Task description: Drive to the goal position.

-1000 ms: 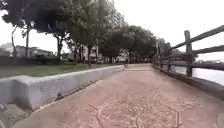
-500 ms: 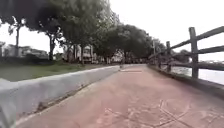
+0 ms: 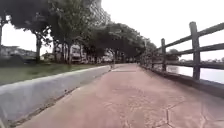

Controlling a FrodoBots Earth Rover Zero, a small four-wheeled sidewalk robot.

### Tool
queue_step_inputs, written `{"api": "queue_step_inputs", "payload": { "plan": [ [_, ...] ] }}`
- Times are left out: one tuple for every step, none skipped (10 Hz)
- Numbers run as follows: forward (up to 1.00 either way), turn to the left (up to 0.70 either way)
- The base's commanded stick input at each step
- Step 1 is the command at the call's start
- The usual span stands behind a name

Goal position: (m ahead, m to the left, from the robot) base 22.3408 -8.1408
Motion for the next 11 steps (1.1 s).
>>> {"api": "queue_step_inputs", "payload": {
  "plan": [
    [0.89, 0.0],
    [0.88, 0.0],
    [0.9, 0.0],
    [0.92, 0.0],
    [0.95, 0.0],
    [0.98, 0.0],
    [1.0, 0.0],
    [1.0, 0.0],
    [1.0, 0.0],
    [1.0, -0.05],
    [1.0, -0.18]
  ]
}}
